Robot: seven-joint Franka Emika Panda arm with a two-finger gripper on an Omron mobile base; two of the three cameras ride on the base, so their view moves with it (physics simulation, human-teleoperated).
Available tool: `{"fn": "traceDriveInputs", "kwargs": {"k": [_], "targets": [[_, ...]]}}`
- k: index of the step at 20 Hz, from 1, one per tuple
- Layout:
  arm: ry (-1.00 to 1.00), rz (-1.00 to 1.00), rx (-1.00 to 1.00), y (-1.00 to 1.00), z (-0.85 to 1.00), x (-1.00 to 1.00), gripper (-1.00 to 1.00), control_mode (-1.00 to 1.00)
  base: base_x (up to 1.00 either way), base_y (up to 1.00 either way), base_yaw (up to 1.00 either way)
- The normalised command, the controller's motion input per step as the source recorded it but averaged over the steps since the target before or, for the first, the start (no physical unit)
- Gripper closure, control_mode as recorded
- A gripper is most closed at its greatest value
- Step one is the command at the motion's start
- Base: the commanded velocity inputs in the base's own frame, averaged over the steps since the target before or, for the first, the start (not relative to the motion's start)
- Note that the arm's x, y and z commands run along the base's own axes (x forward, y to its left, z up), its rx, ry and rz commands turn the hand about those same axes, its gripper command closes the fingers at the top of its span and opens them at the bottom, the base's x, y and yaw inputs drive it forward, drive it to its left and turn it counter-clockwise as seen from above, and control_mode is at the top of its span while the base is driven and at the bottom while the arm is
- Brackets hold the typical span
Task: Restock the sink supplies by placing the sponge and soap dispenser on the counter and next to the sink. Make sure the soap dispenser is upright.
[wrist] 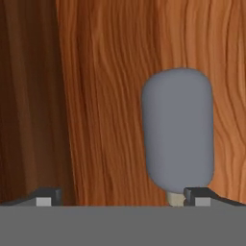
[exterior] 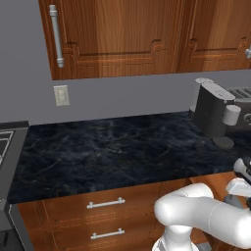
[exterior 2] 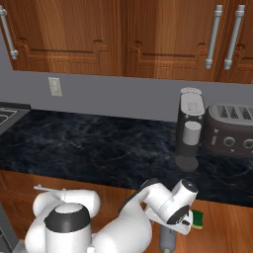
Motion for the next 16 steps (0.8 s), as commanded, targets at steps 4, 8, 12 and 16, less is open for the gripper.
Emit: {"fn": "traceDriveInputs", "kwargs": {"k": [4,8,12,16], "targets": [[0.09,0.0,-0.11,0.05,-0.01,0.01,-1.0,-1.0,0.0,0.0,0.0],[-0.04,0.0,-0.08,-0.02,-0.18,0.0,-1.0,-1.0,0.0,0.0,0.0],[0.0,0.0,-0.06,-0.03,-0.4,0.0,-1.0,-1.0,0.0,0.0,0.0],[0.03,-0.01,-0.01,-0.34,-0.25,0.0,-1.0,-1.0,0.0,0.0,0.0]]}}
